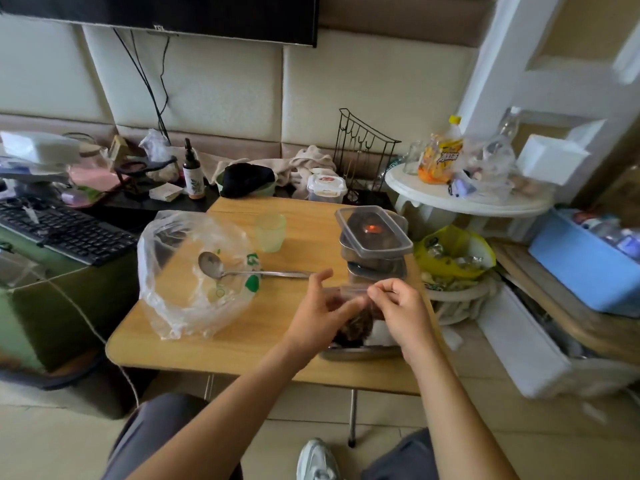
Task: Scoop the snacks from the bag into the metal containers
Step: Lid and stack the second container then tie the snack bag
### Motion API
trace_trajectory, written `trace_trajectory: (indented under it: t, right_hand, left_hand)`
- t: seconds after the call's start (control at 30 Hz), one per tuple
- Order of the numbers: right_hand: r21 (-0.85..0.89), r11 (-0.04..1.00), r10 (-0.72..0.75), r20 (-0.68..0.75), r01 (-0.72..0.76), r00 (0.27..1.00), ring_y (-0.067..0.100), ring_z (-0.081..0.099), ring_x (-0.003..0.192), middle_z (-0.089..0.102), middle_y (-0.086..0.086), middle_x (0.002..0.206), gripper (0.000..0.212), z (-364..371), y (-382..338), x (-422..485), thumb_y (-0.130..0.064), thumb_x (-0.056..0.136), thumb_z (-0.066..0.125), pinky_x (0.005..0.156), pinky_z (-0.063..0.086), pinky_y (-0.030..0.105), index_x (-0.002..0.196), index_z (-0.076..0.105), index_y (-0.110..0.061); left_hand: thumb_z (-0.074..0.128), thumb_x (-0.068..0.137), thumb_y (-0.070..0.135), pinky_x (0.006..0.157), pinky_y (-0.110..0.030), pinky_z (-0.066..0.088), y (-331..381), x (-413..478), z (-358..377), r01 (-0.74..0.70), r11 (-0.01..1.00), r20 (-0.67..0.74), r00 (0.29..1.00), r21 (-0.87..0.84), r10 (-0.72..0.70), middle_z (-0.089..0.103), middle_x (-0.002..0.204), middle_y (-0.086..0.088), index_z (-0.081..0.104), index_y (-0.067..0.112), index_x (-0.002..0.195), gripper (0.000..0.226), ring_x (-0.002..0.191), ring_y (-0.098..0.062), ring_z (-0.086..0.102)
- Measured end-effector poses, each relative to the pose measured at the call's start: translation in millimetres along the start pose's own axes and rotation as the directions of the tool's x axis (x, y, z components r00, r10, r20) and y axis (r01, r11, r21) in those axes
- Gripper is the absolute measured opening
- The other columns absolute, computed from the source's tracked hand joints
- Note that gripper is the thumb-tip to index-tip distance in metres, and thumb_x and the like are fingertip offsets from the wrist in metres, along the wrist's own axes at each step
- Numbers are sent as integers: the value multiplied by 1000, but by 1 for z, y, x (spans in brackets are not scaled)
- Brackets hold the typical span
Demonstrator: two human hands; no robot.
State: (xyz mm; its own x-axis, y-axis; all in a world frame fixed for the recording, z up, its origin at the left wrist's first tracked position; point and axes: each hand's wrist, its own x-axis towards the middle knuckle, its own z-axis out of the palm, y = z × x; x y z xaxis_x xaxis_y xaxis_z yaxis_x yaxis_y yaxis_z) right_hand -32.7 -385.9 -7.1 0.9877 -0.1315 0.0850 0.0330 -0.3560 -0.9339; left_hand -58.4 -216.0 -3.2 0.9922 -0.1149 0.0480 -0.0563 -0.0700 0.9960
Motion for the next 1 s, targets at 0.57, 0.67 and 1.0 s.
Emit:
trace_trajectory:
  t: [0.57, 0.67, 1.0]
  right_hand:
    - [-175, 953, -205, 226, 247, 952, -3, 64, 107, 70, -19, 116, 25, -46, 25, -12, -33, 102, 64, 84, 52, 13, 127, 69, -31]
    - [-317, 891, -232, 293, 323, 927, -2, 58, 103, 61, -18, 116, 38, -45, 26, -11, -32, 92, 77, 84, 47, 14, 129, 67, -27]
    - [-791, 570, -15, 260, 222, 965, 30, -5, 159, -5, 8, 172, 26, -24, 24, -2, -25, 102, 53, 126, 9, 47, 124, 62, -16]
  left_hand:
    - [77, 89, 10, 97, -17, 54, -5, 20, 27, -228, 868, 67, 973, 441, 221, 58, 124, 7, 68, 22, 131, 44, 108, -7, 64]
    - [80, 87, 13, 96, -28, 58, -9, 25, 26, -140, 910, 38, 990, 390, 136, 58, 124, 3, 70, 22, 126, 41, 105, -8, 66]
    - [51, 101, 48, 115, -46, 26, -18, 33, 39, -179, 337, 159, 983, 924, 87, 35, 148, -1, 63, 34, 135, 38, 139, -24, 23]
